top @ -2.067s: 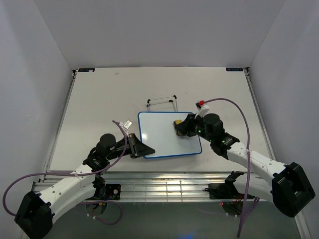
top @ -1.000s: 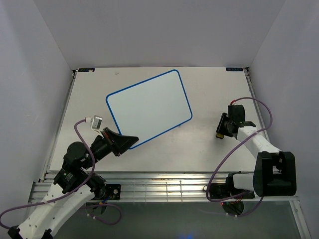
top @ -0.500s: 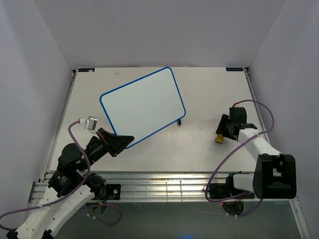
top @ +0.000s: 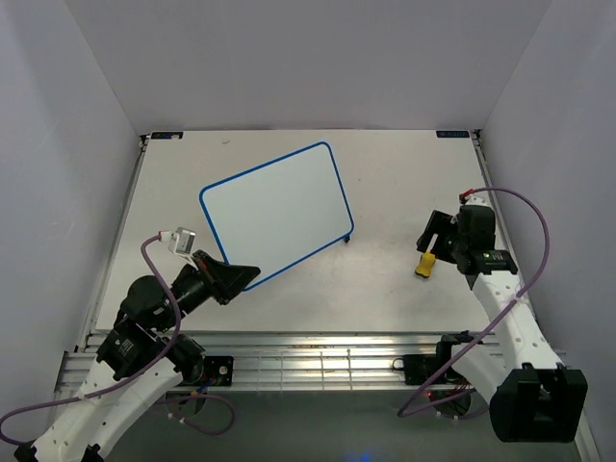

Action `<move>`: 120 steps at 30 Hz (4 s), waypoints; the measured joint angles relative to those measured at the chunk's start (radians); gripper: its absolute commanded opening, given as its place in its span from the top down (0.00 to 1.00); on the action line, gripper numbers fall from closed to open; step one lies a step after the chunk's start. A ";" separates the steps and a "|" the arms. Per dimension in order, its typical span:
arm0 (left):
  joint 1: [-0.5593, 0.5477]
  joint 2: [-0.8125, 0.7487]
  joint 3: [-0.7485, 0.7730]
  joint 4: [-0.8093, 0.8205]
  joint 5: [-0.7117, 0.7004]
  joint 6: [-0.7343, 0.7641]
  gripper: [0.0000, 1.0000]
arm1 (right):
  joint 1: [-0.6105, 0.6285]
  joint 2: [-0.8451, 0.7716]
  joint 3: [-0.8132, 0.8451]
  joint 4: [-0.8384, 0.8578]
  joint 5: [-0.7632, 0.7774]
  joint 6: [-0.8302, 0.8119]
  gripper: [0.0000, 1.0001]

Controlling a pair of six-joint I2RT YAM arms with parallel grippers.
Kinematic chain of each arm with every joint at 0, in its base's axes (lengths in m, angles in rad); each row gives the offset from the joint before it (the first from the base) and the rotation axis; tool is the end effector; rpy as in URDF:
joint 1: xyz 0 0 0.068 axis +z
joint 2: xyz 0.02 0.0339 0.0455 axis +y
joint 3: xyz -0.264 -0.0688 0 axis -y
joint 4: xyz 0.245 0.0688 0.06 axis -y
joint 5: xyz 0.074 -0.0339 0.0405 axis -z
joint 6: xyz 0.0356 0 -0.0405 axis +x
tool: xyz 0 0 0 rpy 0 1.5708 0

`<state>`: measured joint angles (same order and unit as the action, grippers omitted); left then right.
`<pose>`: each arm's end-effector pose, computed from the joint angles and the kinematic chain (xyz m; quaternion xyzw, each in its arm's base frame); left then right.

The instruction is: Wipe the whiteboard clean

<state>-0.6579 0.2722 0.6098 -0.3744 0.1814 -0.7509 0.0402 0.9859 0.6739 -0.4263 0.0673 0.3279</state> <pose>0.0641 -0.0576 0.3182 0.0295 0.7192 -0.4972 0.4844 0.2068 0.0059 0.2418 0.1445 0.9027 0.0437 0.4029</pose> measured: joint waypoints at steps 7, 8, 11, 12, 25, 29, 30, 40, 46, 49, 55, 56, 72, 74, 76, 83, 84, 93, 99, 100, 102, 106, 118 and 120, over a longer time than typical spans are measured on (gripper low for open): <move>0.000 0.000 -0.109 0.085 0.058 0.003 1.00 | 0.000 -0.211 0.037 -0.033 -0.259 -0.029 0.09; 0.000 -0.001 -0.132 0.107 0.070 0.004 1.00 | 0.000 -0.240 0.037 -0.040 -0.296 -0.027 0.08; 0.000 0.007 -0.182 0.165 0.097 0.012 1.00 | 0.000 -0.317 0.026 -0.048 -0.387 -0.021 0.05; 0.000 0.018 -0.193 0.189 0.106 0.019 1.00 | 0.000 -0.332 0.022 -0.048 -0.406 -0.021 0.03; 0.000 0.388 -0.202 0.639 0.171 0.223 1.00 | 0.000 -0.473 0.016 -0.162 -0.498 -0.035 0.05; 0.008 0.478 -0.184 0.774 0.207 0.333 1.00 | 0.000 -0.527 0.024 -0.213 -0.449 -0.049 0.10; 0.013 0.505 -0.171 0.793 0.229 0.355 1.00 | 0.000 -0.538 0.031 -0.225 -0.439 -0.051 0.10; 0.311 0.798 -0.086 1.125 0.607 0.332 1.00 | 0.000 -0.572 0.148 -0.282 -0.417 -0.079 0.10; 0.423 1.010 -0.116 1.397 0.724 0.198 1.00 | -0.001 -0.573 0.155 -0.300 -0.410 -0.095 0.10; 0.423 1.098 -0.124 1.503 0.753 0.105 1.00 | -0.001 -0.573 0.155 -0.312 -0.407 -0.101 0.10; 0.423 1.140 -0.157 1.587 0.753 -0.008 1.00 | -0.001 -0.573 0.155 -0.322 -0.402 -0.105 0.10; 0.423 1.140 -0.161 1.596 0.747 -0.012 1.00 | -0.001 -0.573 0.155 -0.321 -0.403 -0.105 0.10; 0.423 1.295 -0.102 1.628 0.552 -0.021 1.00 | -0.001 -0.561 0.155 -0.311 -0.410 -0.104 0.10; 0.423 1.325 -0.060 1.632 0.542 -0.024 1.00 | -0.001 -0.557 0.154 -0.306 -0.410 -0.104 0.10; 0.423 1.349 -0.031 1.632 0.528 -0.024 1.00 | -0.001 -0.555 0.152 -0.302 -0.410 -0.104 0.10; 0.423 1.438 0.033 1.636 0.515 -0.011 1.00 | -0.001 -0.537 0.146 -0.296 -0.411 -0.104 0.10; 0.423 1.455 0.048 1.636 0.517 -0.009 1.00 | -0.001 -0.536 0.146 -0.296 -0.411 -0.104 0.10; 0.428 1.551 0.109 1.632 0.531 -0.005 1.00 | -0.001 -0.526 0.134 -0.279 -0.421 -0.104 0.10; 0.436 1.588 0.111 1.634 0.557 -0.008 1.00 | -0.001 -0.514 0.128 -0.273 -0.430 -0.103 0.10; 0.438 1.594 0.111 1.635 0.562 -0.007 1.00 | -0.001 -0.513 0.128 -0.272 -0.431 -0.104 0.10; 0.438 1.600 0.110 1.639 0.566 -0.002 1.00 | -0.001 -0.513 0.128 -0.267 -0.436 -0.103 0.10; 0.440 1.603 0.106 1.644 0.587 0.033 1.00 | -0.001 -0.513 0.123 -0.249 -0.441 -0.103 0.10; 0.460 1.674 0.106 1.746 0.687 0.094 0.91 | -0.001 -0.515 0.113 -0.245 -0.452 -0.101 0.10; 0.462 1.685 0.106 1.761 0.695 0.097 0.89 | -0.001 -0.517 0.113 -0.245 -0.456 -0.101 0.10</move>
<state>-0.1959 1.9568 0.7155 1.3861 0.8768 -0.6537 0.0395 0.4690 0.7872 -0.6708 -0.3889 0.2272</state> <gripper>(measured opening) 0.144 0.900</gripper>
